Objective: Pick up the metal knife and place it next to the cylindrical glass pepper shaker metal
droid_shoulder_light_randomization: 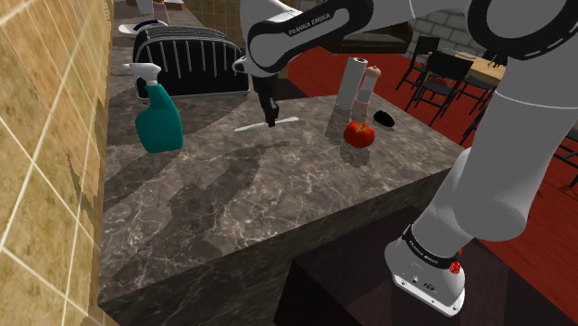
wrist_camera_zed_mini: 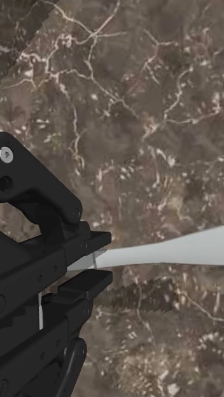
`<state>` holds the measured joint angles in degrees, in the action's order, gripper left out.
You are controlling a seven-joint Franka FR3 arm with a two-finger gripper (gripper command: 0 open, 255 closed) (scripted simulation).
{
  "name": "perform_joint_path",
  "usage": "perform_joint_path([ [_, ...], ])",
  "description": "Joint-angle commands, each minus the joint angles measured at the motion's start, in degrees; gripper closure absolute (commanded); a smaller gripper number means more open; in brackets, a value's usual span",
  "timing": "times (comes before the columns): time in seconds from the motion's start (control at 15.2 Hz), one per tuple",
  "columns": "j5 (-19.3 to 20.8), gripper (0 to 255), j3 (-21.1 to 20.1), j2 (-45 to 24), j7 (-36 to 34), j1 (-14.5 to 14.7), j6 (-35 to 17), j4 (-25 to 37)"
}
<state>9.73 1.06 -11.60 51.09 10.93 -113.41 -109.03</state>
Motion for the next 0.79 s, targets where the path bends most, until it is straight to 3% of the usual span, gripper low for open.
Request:
perform_joint_path([
  [0.0, -0.1, 255, 0.0, 0.5, 0.3, 0.0, 1.5, 1.0],
  [0.73, -0.5, 255, -0.1, 2.9, 1.4, 0.1, 9.3, 6.4],
])
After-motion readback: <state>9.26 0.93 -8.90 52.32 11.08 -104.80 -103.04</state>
